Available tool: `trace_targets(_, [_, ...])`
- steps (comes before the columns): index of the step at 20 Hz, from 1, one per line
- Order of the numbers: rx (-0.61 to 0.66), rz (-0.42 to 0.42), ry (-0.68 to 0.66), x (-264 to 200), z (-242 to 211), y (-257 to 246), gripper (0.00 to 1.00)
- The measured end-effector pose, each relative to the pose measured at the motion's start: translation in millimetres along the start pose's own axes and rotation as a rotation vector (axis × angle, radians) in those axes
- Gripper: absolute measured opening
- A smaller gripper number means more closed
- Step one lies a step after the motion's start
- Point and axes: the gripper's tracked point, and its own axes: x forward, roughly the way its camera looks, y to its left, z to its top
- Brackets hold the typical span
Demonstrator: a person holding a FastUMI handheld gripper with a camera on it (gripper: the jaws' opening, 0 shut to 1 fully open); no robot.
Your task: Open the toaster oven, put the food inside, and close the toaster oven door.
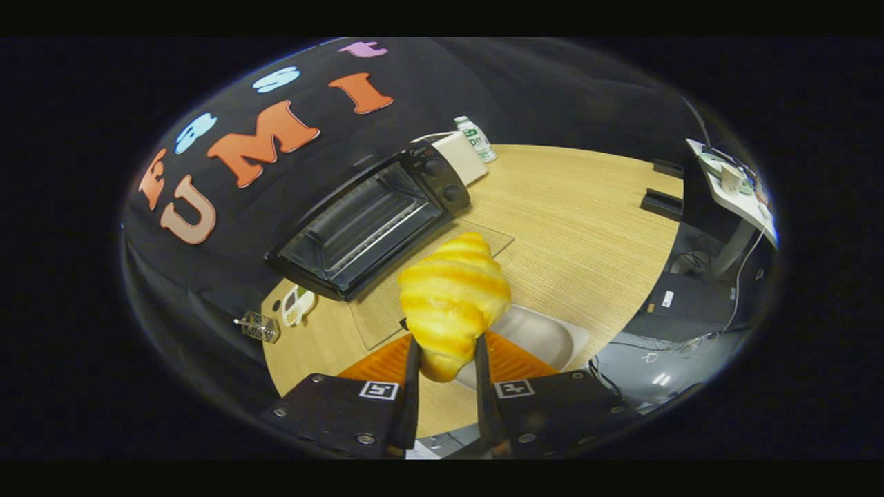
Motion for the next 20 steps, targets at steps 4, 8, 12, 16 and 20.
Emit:
trace_targets(4, [0.058,0.103,-0.013,10,19,28,0.36])
trace_targets(8, [0.126,0.249,0.005,23,32,70,0.36])
trace_targets(12, [0.124,0.292,0.010,53,41,92,0.36])
trace_targets(16, [0.147,0.319,0.028,81,52,106,0.36])
trace_targets(20, [0.168,0.330,0.034,110,64,112,0.36])
